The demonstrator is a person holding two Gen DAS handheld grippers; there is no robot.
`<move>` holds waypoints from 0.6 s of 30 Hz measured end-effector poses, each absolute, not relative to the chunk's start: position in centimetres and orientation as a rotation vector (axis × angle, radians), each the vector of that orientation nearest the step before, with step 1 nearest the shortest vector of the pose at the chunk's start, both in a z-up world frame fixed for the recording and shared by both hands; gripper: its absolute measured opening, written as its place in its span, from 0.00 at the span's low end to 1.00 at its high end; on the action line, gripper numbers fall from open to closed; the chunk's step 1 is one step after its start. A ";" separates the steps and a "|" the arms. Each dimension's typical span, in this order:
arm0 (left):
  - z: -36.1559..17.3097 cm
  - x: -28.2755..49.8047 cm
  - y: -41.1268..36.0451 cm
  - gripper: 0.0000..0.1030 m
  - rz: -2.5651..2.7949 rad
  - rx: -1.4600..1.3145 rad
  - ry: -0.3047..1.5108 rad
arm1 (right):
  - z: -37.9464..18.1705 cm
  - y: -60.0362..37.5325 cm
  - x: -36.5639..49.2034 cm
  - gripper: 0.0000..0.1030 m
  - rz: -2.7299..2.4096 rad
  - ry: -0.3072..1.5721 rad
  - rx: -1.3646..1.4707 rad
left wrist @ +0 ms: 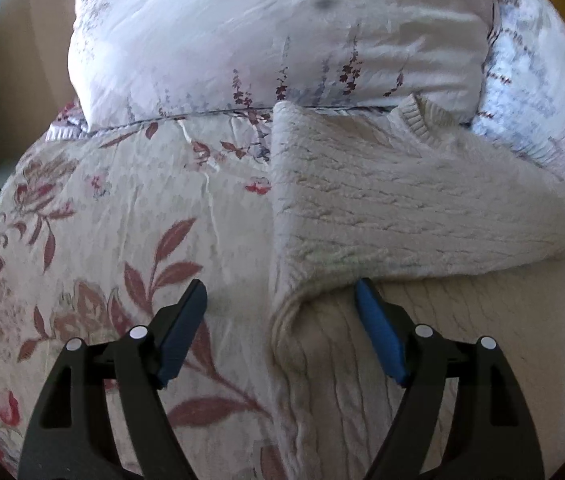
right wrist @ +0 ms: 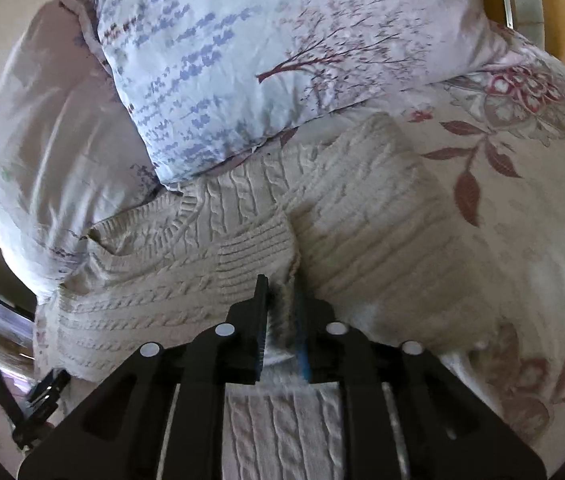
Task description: Fold small clothes
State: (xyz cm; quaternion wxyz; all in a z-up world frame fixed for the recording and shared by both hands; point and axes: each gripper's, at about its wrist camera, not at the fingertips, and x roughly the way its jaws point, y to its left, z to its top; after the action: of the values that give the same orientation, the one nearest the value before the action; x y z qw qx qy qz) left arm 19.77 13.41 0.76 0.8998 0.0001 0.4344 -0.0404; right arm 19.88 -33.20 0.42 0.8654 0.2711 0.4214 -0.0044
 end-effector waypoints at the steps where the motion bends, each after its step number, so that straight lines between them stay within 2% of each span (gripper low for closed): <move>1: 1.0 19.2 13.7 0.74 -0.102 -0.019 0.890 | 0.7 -33.7 19.0 0.41 -0.006 0.870 0.574; 2: 1.2 18.6 14.0 0.74 -0.119 -0.036 0.880 | 1.0 -34.3 17.9 0.56 0.002 0.851 0.585; 3: 1.5 17.6 14.5 0.74 -0.155 -0.072 0.865 | 1.2 -34.7 17.1 0.58 0.012 0.836 0.592; 12: 1.6 11.7 16.7 0.72 -0.359 -0.337 0.854 | 0.2 -39.6 8.2 0.57 0.098 0.836 0.662; 18: 1.0 9.4 16.1 0.72 -0.388 -0.374 0.867 | -1.0 -39.6 5.8 0.57 0.146 0.848 0.693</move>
State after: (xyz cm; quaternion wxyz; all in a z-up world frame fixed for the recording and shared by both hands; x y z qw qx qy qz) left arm 9.39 16.11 0.99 0.8725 -0.1789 0.4150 -0.1858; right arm 5.77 -39.63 -1.00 0.8513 0.3290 0.4029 0.0693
